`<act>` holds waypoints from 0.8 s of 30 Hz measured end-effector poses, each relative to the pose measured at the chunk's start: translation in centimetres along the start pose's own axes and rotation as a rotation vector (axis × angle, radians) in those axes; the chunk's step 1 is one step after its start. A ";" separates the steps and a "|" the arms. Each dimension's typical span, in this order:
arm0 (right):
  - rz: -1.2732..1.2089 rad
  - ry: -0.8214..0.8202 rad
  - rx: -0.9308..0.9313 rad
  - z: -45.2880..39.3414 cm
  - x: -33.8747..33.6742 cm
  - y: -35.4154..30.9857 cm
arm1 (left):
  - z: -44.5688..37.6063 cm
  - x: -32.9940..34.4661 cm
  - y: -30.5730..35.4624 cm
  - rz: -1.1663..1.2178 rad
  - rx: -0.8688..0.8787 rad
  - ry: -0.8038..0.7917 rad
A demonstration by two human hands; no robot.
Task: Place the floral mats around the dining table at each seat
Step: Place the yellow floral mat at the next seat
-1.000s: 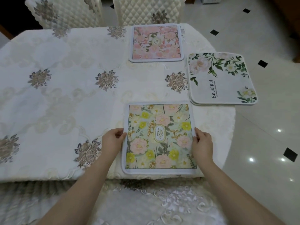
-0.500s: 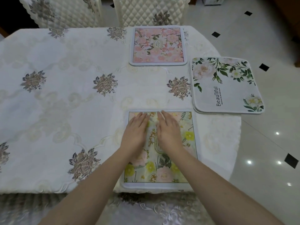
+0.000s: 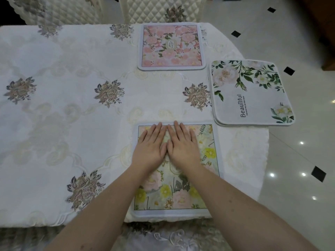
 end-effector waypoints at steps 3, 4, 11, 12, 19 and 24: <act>0.023 -0.020 0.020 0.5 -0.2 1.8 | 0.2 -0.2 -0.5 -0.005 -0.016 -0.001; 0.027 -0.014 0.035 0.7 -0.4 2.5 | 0.3 -0.3 -0.7 -0.001 -0.025 0.001; -0.013 0.047 0.118 2.7 -1.1 7.0 | 1.3 -0.6 -3.7 0.029 -0.110 0.000; -0.017 0.054 0.132 3.1 -1.2 7.4 | 1.4 -0.7 -4.0 0.031 -0.113 0.002; -0.041 0.069 0.202 4.5 -1.4 9.5 | 1.4 -1.5 -5.3 -0.006 -0.160 -0.108; -0.318 0.166 0.294 6.0 -2.2 5.5 | 3.3 -2.9 -1.7 0.055 -0.269 0.082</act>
Point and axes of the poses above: each hand's wrist, its own z-axis away from the middle knuckle, its own x-axis out of the palm, y = z × x, the point moved 6 cm from there along -z, towards the middle knuckle, and after that the axes turned 8 degrees about -y, right-handed, at the moved point
